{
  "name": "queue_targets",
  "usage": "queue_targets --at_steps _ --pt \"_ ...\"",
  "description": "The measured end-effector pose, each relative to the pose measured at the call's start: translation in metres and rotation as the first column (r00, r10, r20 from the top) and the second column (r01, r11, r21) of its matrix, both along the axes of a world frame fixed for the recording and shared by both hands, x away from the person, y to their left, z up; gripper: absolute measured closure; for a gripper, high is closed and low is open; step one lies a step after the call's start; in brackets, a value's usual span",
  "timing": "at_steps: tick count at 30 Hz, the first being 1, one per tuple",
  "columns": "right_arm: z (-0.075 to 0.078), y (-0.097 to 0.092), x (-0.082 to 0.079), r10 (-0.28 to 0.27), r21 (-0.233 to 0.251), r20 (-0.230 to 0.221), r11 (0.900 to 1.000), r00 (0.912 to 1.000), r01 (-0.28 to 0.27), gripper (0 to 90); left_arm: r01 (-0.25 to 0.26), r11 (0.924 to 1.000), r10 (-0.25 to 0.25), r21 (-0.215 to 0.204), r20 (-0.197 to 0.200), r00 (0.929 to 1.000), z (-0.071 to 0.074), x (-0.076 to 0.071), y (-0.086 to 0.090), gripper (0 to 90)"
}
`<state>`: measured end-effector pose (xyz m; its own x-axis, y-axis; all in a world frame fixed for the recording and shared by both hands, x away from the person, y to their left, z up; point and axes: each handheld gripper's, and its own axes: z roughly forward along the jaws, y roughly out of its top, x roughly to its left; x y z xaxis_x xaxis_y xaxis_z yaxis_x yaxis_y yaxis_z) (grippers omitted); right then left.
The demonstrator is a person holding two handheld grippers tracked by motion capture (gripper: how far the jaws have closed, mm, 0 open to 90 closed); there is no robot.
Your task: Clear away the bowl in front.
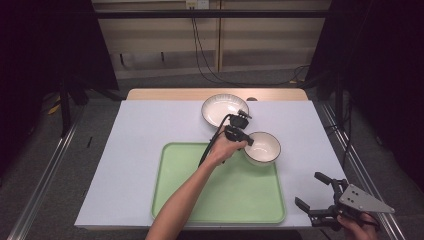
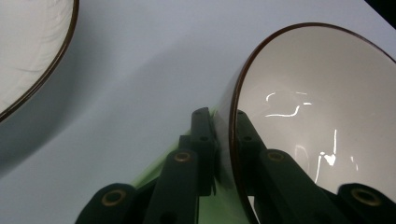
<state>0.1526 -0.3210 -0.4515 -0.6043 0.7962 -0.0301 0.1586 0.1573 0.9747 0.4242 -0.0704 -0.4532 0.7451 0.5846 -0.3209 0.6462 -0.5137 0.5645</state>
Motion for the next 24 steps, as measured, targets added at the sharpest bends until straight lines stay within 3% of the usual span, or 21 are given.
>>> queue_targets --at_steps 2,5,10,15,19,24 --pt "0.0001 0.0001 0.0002 -0.01 0.002 0.0 0.9999 1.0 0.01 0.4 -0.005 0.9999 0.005 0.009 0.015 0.9999 -0.0003 -0.0019 -0.0018 81.5" --pt "0.0002 -0.0005 -0.0001 -0.001 0.0 0.004 1.0 1.0 0.001 0.4 -0.004 1.0 0.004 0.008 -0.007 1.0 -0.0001 -0.0018 0.0002 80.1" --pt "0.0004 0.0 -0.0001 -0.001 0.004 0.002 1.0 1.0 0.001 0.5 0.003 0.9997 -0.003 -0.023 -0.009 1.0 -0.0016 -0.0022 0.0026 77.0" --pt "0.0002 0.0 0.0008 -0.007 -0.002 0.005 1.0 1.0 0.007 0.4 0.034 0.9993 -0.033 -0.017 0.026 0.9991 -0.0006 -0.0043 0.0042 73.2" --pt "0.0003 0.0002 0.0002 -0.001 0.0 0.004 1.0 1.0 0.001 0.4 0.02 0.9991 -0.018 -0.037 0.057 0.9982 0.0017 -0.0053 0.0052 63.2" --pt "0.0006 0.0002 0.0001 -0.002 0.006 0.005 1.0 1.0 0.002 0.4 0.02 0.9977 -0.014 -0.064 0.1 0.9949 0.0049 -0.0086 0.0052 41.8"
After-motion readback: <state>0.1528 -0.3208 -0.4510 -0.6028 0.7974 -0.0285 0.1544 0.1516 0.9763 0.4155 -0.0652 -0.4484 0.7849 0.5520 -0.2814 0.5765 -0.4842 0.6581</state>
